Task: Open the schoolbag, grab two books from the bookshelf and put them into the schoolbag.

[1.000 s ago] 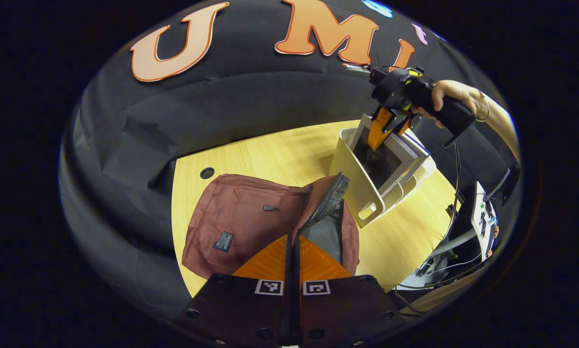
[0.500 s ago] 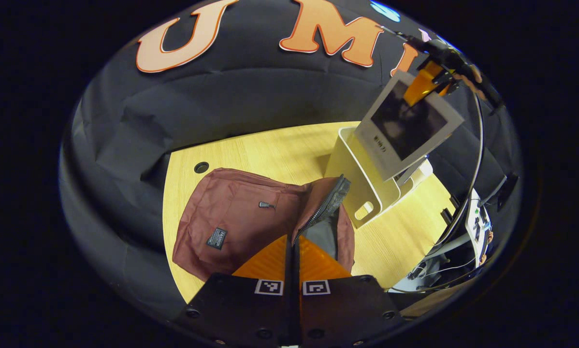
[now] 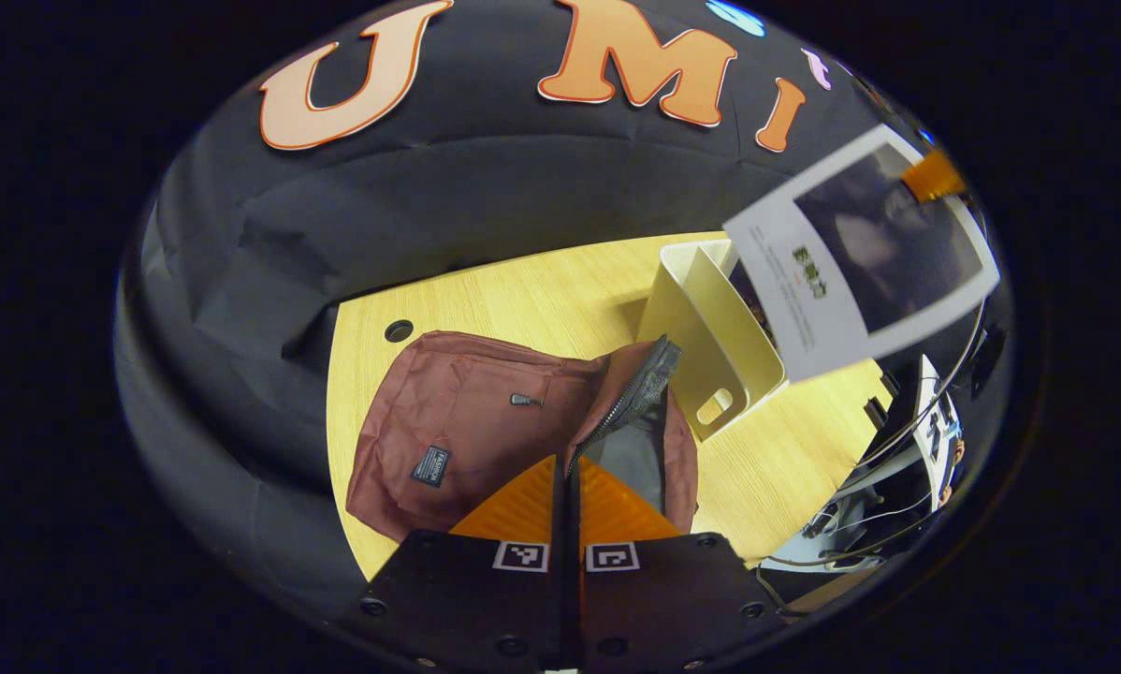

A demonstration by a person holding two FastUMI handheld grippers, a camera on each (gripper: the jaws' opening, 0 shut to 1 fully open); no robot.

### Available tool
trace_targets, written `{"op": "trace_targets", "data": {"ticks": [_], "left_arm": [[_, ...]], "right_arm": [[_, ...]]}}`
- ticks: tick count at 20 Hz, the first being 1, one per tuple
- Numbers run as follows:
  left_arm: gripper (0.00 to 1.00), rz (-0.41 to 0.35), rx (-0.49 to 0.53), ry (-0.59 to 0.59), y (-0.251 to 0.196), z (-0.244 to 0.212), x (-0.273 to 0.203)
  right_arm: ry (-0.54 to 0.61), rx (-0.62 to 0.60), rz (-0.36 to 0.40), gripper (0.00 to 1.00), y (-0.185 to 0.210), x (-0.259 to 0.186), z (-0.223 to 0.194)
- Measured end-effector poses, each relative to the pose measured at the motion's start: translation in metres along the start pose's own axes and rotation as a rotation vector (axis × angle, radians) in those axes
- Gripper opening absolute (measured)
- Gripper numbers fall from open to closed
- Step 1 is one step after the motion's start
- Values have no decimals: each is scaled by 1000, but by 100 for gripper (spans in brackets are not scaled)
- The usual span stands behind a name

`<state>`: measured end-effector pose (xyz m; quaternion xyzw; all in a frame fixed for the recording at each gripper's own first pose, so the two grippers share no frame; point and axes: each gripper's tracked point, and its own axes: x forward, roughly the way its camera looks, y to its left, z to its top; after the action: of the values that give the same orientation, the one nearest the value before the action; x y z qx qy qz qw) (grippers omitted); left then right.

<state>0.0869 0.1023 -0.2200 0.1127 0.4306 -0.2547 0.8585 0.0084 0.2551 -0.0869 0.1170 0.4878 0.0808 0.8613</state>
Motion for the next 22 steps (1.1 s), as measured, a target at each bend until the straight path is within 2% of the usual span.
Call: {"op": "trace_targets", "data": {"ticks": [3,6,9,14,17,22], "left_arm": [[0,18,20,-3,-1,4,-4],[1,32,58,-1,-2,10,-8],[1,26,81,3,-8,15,-13],[0,29,137,3,-23,22,-23],[1,26,175,2,-34,25,-25],[1,23,241,-4,-46,29,-27]], "right_arm": [[35,137,127,33,-1,31,-54],[18,263,246,33,11,56,-89],[-13,384,329,33,22,88,-113],[-38,453,366,33,29,148,-142],[-86,464,397,33,41,175,-140],[-77,498,408,33,70,216,-148]]}}
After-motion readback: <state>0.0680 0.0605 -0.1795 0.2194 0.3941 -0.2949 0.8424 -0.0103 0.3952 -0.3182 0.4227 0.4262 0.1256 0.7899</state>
